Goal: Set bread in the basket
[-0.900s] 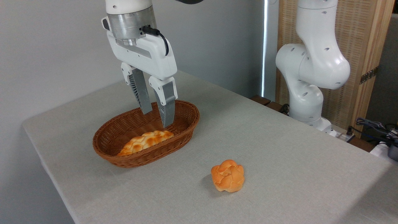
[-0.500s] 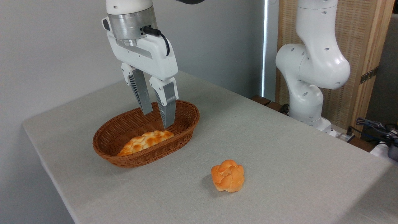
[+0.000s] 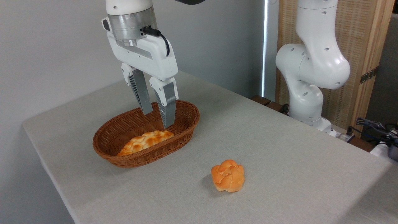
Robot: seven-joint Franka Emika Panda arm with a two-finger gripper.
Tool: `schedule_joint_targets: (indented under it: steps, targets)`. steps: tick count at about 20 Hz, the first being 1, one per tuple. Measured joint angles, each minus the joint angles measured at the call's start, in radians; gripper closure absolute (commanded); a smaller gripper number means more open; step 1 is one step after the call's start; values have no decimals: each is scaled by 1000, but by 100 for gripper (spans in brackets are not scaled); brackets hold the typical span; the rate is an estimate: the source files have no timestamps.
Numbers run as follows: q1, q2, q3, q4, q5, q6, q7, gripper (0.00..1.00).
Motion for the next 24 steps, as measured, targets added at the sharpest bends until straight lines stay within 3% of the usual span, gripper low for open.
schedule_joint_targets:
  steps: [11,19,24]
  targets:
    - [0,-19,5,-50,0,-2,0,0]
    - [1,-153,55,-265,0,85,21,0]
    - [2,-217,142,-409,1,162,148,0]
